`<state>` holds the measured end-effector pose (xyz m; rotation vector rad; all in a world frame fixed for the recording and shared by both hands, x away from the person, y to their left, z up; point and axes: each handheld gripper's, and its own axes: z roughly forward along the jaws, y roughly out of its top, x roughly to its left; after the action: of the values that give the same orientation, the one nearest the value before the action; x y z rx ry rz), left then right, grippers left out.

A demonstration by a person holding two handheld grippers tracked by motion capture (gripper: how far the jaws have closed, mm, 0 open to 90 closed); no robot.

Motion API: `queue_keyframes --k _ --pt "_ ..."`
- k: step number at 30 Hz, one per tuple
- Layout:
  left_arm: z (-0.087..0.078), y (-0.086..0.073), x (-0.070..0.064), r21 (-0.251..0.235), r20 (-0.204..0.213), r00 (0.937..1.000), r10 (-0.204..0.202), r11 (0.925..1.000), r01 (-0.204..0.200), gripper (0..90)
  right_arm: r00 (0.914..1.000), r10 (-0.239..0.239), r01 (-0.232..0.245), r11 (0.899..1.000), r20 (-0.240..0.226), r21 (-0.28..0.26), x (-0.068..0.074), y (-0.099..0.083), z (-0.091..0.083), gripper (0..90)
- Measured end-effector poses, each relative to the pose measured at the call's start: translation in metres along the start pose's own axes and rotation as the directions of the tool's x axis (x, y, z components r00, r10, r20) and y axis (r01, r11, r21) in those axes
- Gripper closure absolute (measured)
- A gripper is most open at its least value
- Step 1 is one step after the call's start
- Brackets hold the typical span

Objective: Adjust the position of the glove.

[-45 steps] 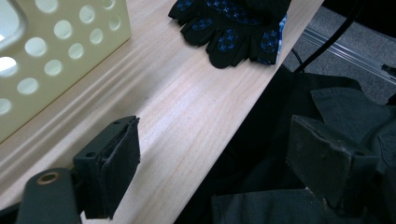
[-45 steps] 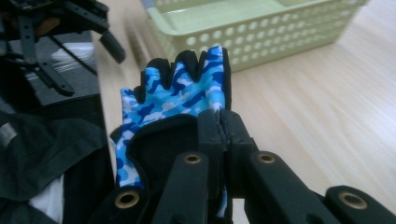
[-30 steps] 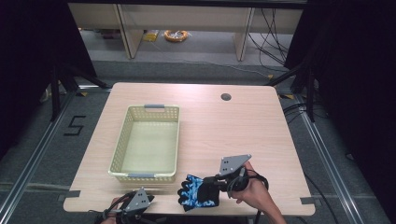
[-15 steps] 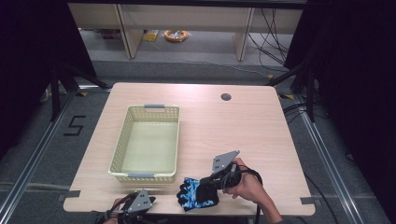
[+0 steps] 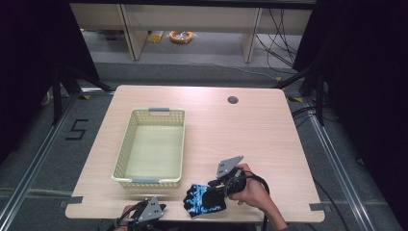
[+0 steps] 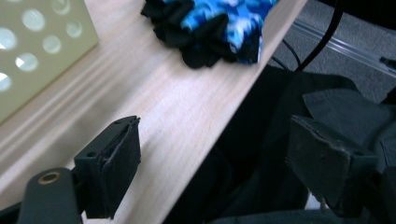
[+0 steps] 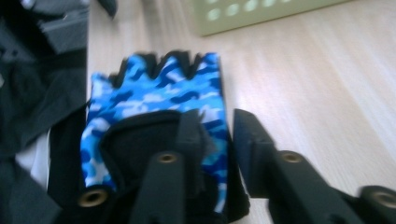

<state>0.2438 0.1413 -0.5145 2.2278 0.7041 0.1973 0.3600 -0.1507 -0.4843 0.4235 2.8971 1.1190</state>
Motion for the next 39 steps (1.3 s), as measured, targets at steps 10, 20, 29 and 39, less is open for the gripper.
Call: queue_keyframes --k 10,20,29,39 --pt "0.006 0.007 -0.002 -0.047 -0.006 0.9999 -0.01 0.9989 0.01 17.7 0.9166 0.356 -0.338 0.933 0.181 -0.124 0.024 -0.015 -0.037 58.1" --pt "0.017 0.018 -0.001 -0.035 -0.027 0.9979 0.059 0.9976 -0.06 17.6 0.8268 0.536 -0.505 0.841 0.171 -0.192 0.045 -0.05 -0.04 54.6" --pt "0.024 0.03 0.005 -0.043 -0.03 0.9972 0.068 0.9967 -0.069 25.0 0.821 0.543 -0.513 0.837 0.176 -0.189 0.046 -0.053 -0.039 54.4" --pt "0.03 0.039 0.012 -0.025 -0.024 0.9915 0.128 0.9914 -0.128 37.2 0.8126 0.563 -0.533 0.822 0.149 -0.201 0.048 -0.055 -0.032 55.7"
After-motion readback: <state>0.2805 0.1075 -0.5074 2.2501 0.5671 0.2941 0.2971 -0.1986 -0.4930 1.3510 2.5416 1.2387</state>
